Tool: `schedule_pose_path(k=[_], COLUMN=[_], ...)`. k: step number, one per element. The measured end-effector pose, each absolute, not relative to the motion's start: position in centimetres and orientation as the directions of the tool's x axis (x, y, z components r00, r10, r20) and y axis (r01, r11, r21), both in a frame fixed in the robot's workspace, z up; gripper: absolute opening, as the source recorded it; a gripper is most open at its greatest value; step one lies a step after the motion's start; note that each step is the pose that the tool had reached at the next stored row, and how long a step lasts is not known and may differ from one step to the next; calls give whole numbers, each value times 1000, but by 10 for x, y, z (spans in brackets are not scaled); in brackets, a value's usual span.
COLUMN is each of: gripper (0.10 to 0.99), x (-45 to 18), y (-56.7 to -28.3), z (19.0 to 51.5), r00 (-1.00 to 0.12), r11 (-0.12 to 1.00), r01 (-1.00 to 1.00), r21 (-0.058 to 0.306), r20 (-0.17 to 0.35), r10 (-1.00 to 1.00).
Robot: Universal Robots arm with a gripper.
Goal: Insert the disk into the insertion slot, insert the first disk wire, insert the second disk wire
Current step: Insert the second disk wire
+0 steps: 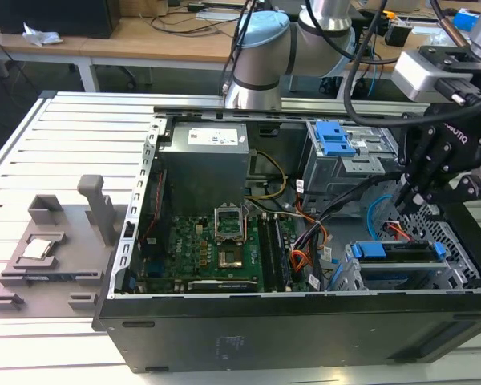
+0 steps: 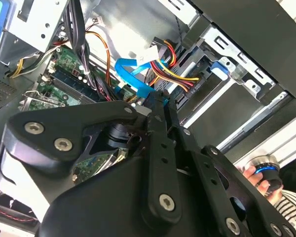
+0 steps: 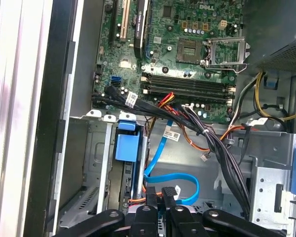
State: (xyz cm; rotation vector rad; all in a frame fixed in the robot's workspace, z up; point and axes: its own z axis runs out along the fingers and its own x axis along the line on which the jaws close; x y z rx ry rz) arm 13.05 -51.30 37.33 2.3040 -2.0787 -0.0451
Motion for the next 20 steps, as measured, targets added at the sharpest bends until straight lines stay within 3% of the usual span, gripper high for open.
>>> schedule_pose_path(k=[11,16,20], gripper=[161,161,161], x=[131,130,128], y=[-526,-526,-526], z=[373,373,373], r00=[99,0,-10], r11=[-98,0,10], r01=[-994,-999,-999], r21=[48,48,48], r20=[4,4,4], r10=[-995,-1000,-1000])
